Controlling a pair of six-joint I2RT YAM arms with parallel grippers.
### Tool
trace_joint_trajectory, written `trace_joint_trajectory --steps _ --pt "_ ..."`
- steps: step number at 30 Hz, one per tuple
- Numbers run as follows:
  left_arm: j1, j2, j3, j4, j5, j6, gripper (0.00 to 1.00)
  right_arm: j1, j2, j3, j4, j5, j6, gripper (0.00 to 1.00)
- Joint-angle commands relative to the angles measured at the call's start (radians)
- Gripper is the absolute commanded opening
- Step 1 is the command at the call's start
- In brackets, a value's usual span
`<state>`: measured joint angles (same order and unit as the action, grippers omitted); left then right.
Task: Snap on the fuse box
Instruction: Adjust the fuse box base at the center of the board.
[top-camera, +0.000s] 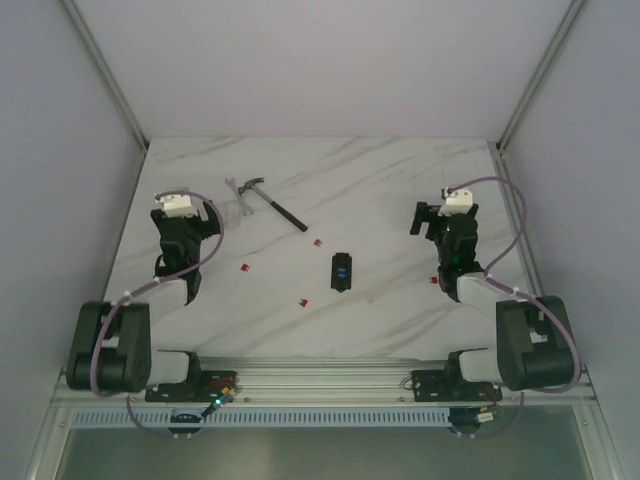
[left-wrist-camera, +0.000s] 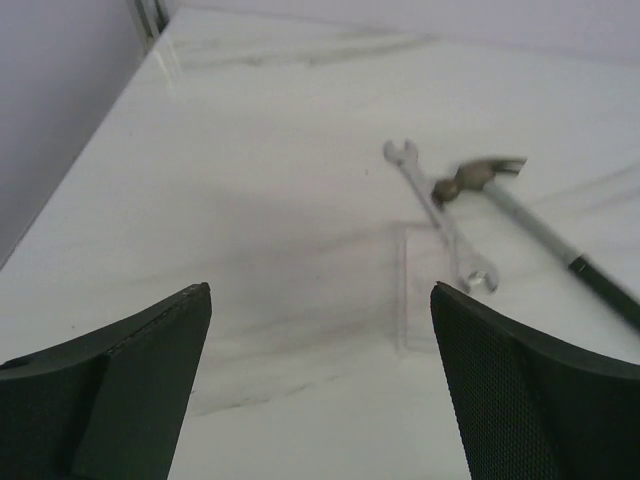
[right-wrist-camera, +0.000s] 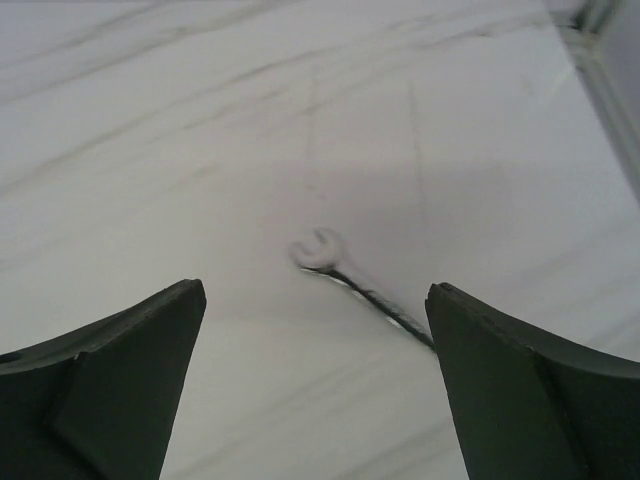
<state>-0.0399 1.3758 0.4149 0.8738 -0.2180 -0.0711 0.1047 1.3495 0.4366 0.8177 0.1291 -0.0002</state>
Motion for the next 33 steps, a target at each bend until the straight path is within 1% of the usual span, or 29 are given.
trace_joint_trajectory --steps 1,3,5,8,11,13,17,20,23,29,33 --pt "-0.003 -0.141 0.044 -0.267 -0.044 -0.164 1.0 0.096 -0.043 0.106 -0.287 0.008 0.077 1.0" --pt "-0.003 -0.2 0.052 -0.344 -0.006 -0.243 1.0 0.147 -0.053 0.139 -0.381 0.012 0.111 1.0" --pt "-0.003 -0.246 0.057 -0.403 0.073 -0.304 1.0 0.193 -0.057 0.166 -0.448 0.017 0.144 1.0" --pt "-0.005 -0.277 0.044 -0.432 0.201 -0.415 1.0 0.249 -0.054 0.197 -0.538 -0.011 0.194 0.99" --pt "-0.017 -0.278 0.035 -0.451 0.321 -0.482 1.0 0.322 -0.048 0.195 -0.575 -0.048 0.224 0.99" --pt "-0.029 -0.275 0.034 -0.477 0.372 -0.493 1.0 0.38 -0.039 0.19 -0.589 -0.041 0.241 0.99" --pt "-0.077 -0.309 -0.005 -0.498 0.393 -0.52 1.0 0.489 -0.007 0.226 -0.642 0.013 0.272 0.99" --pt "-0.113 -0.352 -0.043 -0.507 0.387 -0.535 1.0 0.547 0.022 0.251 -0.656 0.004 0.302 0.99" --pt "-0.127 -0.388 -0.061 -0.518 0.381 -0.545 1.0 0.602 0.069 0.273 -0.664 0.059 0.336 0.98" --pt "-0.142 -0.427 -0.053 -0.529 0.381 -0.554 1.0 0.669 0.199 0.375 -0.733 0.134 0.357 0.91" --pt "-0.152 -0.429 -0.051 -0.538 0.381 -0.555 1.0 0.698 0.268 0.411 -0.756 0.179 0.377 0.85"
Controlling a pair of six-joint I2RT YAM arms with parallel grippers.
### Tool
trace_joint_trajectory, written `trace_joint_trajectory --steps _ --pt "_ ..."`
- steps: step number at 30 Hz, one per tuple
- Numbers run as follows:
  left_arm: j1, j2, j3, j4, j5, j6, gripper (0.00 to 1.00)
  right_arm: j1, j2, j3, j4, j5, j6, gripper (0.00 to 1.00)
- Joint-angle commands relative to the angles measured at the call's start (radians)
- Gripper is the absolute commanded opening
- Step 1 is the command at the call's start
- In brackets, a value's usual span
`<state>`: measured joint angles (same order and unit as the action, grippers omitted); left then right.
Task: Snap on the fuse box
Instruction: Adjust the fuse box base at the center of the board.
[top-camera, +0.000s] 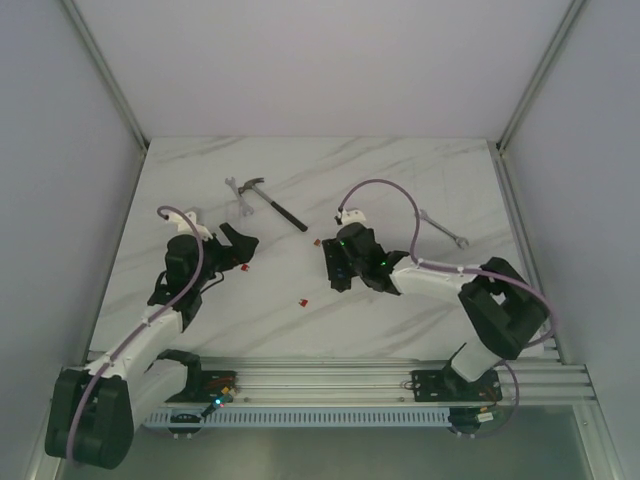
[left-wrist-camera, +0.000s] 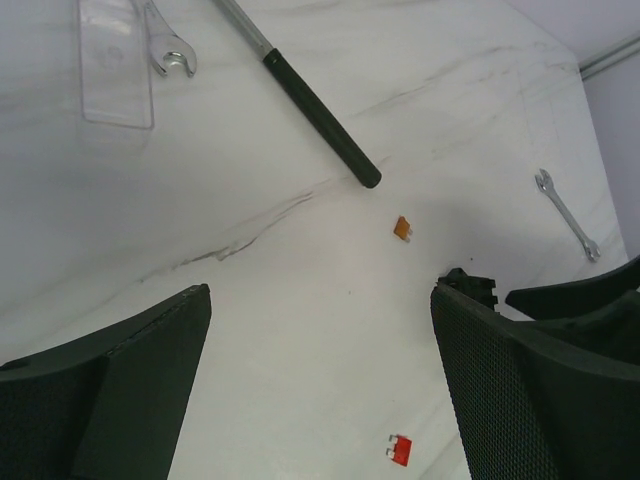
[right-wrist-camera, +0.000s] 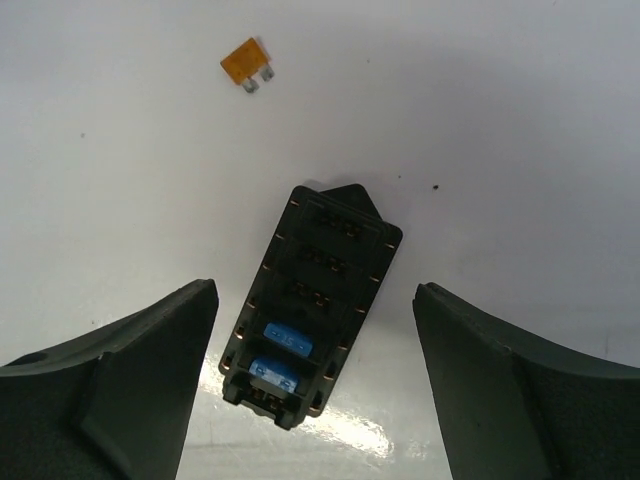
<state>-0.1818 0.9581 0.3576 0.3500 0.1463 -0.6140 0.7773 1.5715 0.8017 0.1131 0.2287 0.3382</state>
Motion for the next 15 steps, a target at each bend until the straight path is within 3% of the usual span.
trace_joint_trajectory --steps 1,5,8,15 --pt "-0.013 -0.012 0.009 -0.016 0.018 -0.011 1.0 0.029 0.059 0.056 -0.057 0.08 0.038 0.83" --pt "-0.018 -0.015 0.011 -0.026 0.018 -0.009 1.0 0.053 0.121 0.099 -0.092 0.094 0.027 0.74" --pt "-0.019 -0.017 0.014 -0.031 0.027 -0.013 1.0 0.064 0.139 0.115 -0.106 0.097 -0.013 0.62" --pt "-0.022 -0.018 0.044 -0.038 0.067 -0.014 1.0 0.075 0.137 0.136 -0.107 -0.058 -0.236 0.43"
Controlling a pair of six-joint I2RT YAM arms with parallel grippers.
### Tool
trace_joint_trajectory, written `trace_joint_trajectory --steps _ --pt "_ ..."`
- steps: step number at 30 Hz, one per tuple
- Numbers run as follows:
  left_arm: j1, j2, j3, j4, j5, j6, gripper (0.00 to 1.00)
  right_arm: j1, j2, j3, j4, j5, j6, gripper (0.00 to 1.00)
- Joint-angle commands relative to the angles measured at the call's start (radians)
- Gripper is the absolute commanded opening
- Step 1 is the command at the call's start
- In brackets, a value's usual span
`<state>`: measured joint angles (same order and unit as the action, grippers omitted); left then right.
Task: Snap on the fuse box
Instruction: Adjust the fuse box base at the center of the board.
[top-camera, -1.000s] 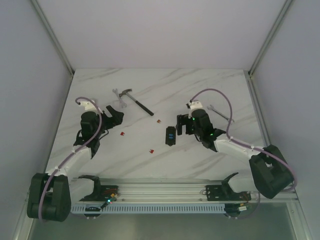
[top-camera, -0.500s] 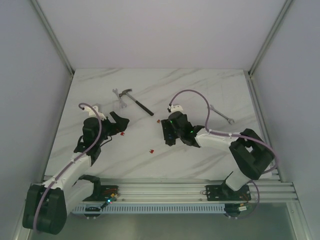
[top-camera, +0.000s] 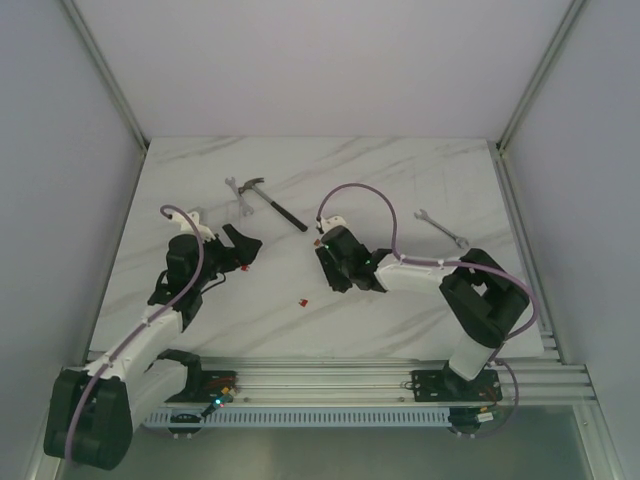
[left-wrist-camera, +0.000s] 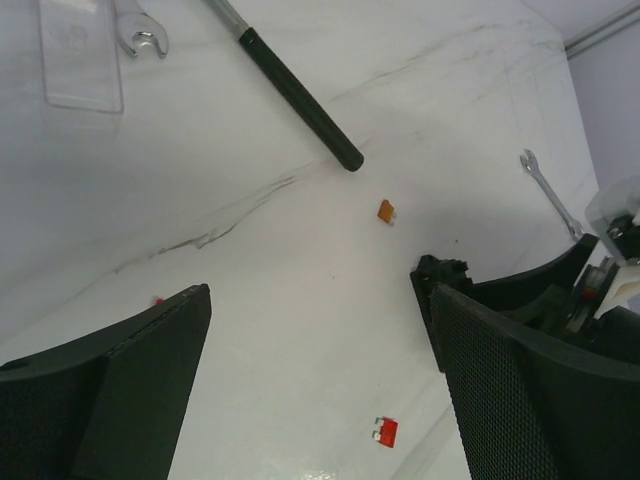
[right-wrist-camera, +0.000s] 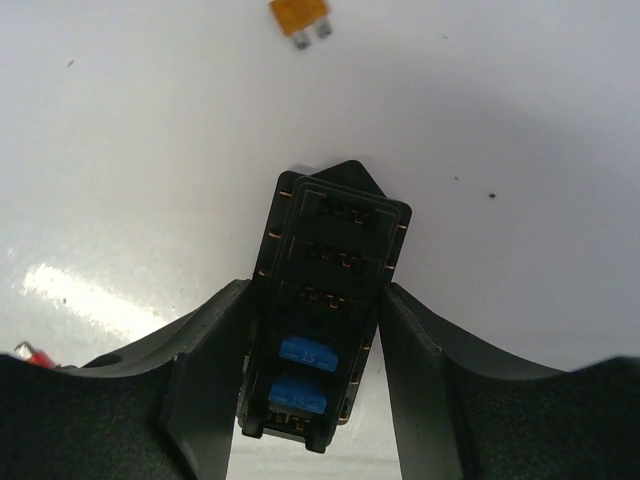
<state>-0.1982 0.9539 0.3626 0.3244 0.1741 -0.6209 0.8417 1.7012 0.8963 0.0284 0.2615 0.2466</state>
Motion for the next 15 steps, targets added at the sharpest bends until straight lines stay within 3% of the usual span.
trace_joint_trajectory --steps 1,8,15 --pt "-0.006 -0.015 0.042 -0.013 0.042 -0.008 1.0 0.011 0.011 0.049 -0.029 -0.119 -0.176 0.41" --pt "-0.007 -0.038 0.051 -0.034 0.048 0.002 1.0 0.04 0.059 0.118 -0.102 -0.31 -0.378 0.41" --pt "-0.007 -0.048 0.05 -0.054 0.046 0.013 1.0 0.049 0.031 0.11 -0.147 -0.253 -0.405 0.66"
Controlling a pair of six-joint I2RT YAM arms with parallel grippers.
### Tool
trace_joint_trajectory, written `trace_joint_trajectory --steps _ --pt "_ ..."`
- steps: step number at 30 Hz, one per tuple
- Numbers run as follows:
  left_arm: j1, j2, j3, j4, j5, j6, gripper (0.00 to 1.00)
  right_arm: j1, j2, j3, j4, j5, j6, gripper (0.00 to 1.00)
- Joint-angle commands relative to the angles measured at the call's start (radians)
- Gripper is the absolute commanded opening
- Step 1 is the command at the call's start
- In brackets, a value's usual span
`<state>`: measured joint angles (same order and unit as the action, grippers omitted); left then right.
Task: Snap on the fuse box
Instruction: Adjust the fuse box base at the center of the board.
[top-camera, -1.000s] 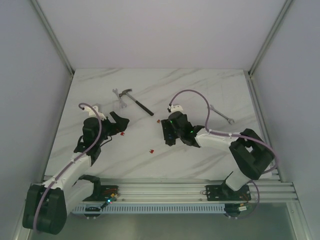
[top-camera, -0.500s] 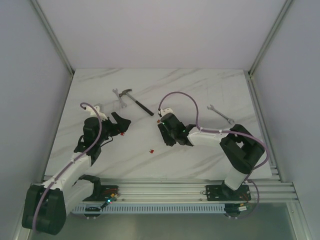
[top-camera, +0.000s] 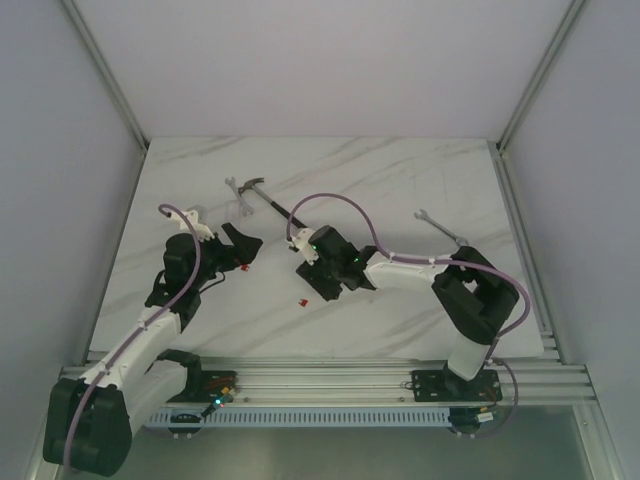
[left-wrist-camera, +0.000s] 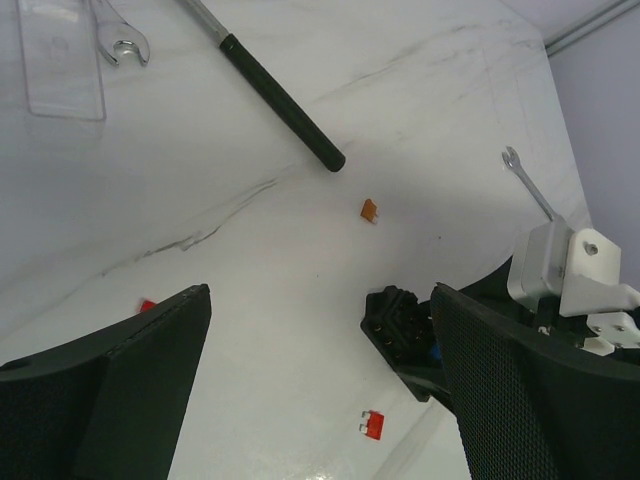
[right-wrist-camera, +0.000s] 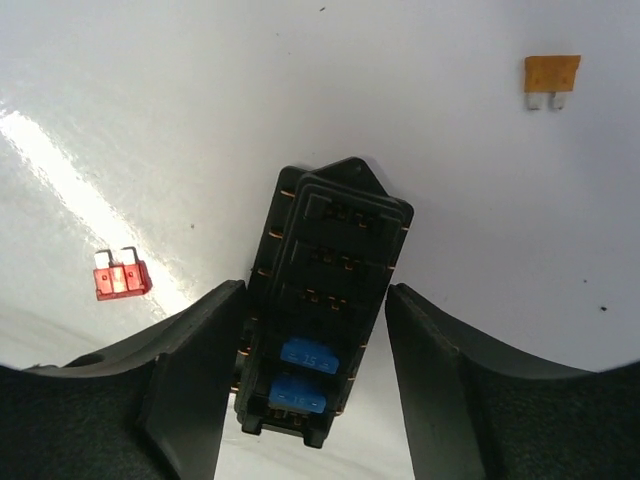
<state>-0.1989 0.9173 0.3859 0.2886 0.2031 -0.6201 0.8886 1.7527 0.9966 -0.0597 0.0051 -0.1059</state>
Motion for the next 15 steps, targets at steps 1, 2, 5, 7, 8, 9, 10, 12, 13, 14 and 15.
trace_joint_trajectory --steps 1,2,5,7,8,9,10,12,13,14,15 --pt "-0.007 -0.01 0.027 -0.02 0.015 0.013 1.0 0.003 -0.03 0.0 -0.066 0.015 -0.052 0.69" --pt "-0.007 -0.007 0.028 -0.022 0.017 0.015 1.0 0.002 -0.043 -0.014 -0.068 0.027 -0.048 0.74" --pt "-0.007 0.002 0.036 -0.022 0.027 0.016 1.0 0.002 -0.081 -0.065 -0.073 0.058 -0.027 0.8" --pt "-0.007 0.01 0.044 -0.022 0.039 0.016 1.0 -0.001 -0.102 -0.094 -0.075 0.084 -0.015 0.82" --pt "-0.007 0.015 0.049 -0.022 0.046 0.016 1.0 -0.004 -0.111 -0.106 -0.076 0.098 -0.01 0.82" --pt "-0.009 0.019 0.055 -0.023 0.053 0.016 1.0 -0.009 -0.117 -0.113 -0.076 0.112 -0.005 0.82" --pt "-0.009 0.022 0.059 -0.023 0.056 0.017 1.0 -0.015 -0.123 -0.12 -0.079 0.125 0.0 0.83" --pt "-0.012 0.03 0.067 -0.022 0.065 0.017 1.0 -0.032 -0.134 -0.128 -0.08 0.148 0.008 0.83" --pt "-0.015 0.033 0.071 -0.023 0.067 0.017 1.0 -0.042 -0.14 -0.129 -0.079 0.158 0.012 0.83" --pt "-0.018 0.035 0.071 -0.023 0.07 0.017 1.0 -0.052 -0.143 -0.131 -0.079 0.165 0.014 0.84" --pt "-0.022 0.037 0.073 -0.022 0.071 0.018 1.0 -0.062 -0.147 -0.132 -0.078 0.174 0.017 0.84"
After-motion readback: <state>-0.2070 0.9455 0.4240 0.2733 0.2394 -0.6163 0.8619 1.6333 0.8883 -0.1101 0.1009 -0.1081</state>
